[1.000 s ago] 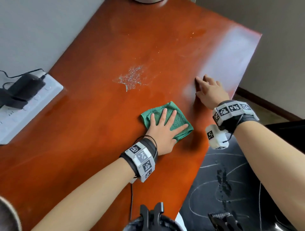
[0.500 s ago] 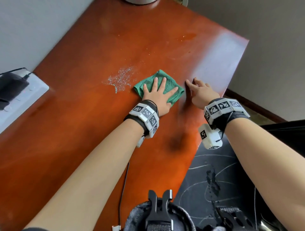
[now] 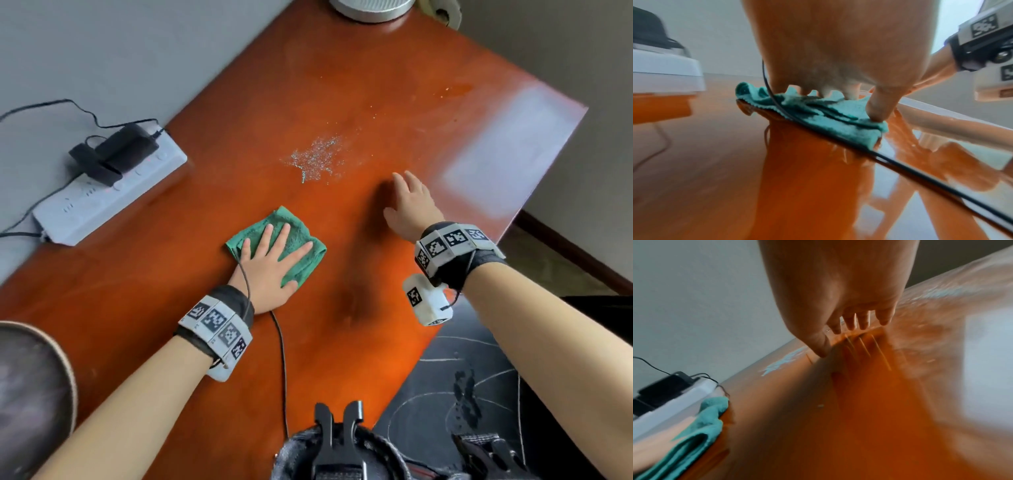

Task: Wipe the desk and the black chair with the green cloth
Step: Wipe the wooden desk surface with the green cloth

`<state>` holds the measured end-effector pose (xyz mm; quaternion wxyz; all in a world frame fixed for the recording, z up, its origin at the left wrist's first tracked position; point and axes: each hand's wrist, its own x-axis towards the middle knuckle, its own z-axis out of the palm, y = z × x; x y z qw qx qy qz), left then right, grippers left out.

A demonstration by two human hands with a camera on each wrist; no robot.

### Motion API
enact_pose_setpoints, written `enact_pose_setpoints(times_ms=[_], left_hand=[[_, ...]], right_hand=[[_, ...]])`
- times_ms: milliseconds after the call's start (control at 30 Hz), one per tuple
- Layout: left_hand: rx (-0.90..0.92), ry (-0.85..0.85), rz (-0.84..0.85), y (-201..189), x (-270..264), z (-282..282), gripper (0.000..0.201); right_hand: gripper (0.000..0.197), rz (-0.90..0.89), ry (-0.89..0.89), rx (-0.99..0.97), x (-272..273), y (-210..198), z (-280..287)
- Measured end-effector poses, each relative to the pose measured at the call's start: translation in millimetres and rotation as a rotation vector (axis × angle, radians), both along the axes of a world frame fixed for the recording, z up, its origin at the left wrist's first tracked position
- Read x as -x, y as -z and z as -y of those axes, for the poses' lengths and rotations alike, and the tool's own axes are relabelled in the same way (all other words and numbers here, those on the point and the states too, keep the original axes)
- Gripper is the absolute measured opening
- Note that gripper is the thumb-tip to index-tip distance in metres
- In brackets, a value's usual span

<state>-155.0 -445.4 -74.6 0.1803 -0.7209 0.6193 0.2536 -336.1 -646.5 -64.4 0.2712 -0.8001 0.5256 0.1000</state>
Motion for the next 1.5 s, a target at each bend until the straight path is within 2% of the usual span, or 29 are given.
enact_pose_setpoints(times_ms=[167,333,567,700,867,1100,1300,1500], left_hand=[[-0.022,-0.168,-0.004,-5,-34,-31,0.071],[-0.021,-0.179,0.001,-5,-45,-28,0.071],[0.004,-0.179,-0.003,-4,-59,43,0.065],[0.017,-0.113,0.002,-4,-57,93,0.064],[0.019,-0.007,0.018,-6,-41,141,0.063],[0.058,0.109,0.056,0,-10,174,0.062],[0.058,0.144,0.042,-3,-20,166,0.062],[0.106,0.255,0.178,6,-51,92,0.064]], right_hand=[[0.068,0.020,0.027,0.006,-33,2,-9],[0.068,-0.046,0.073,-0.020,-37,7,-4],[0.061,-0.053,0.067,0.022,-33,10,-8],[0.060,-0.077,0.076,0.053,-34,11,-13],[0.061,-0.093,0.066,0.077,-34,12,-13],[0.062,-0.085,0.076,0.072,-35,10,-14],[0.063,-0.073,0.054,0.014,-31,9,-7],[0.063,-0.099,0.011,0.001,-25,5,-6]])
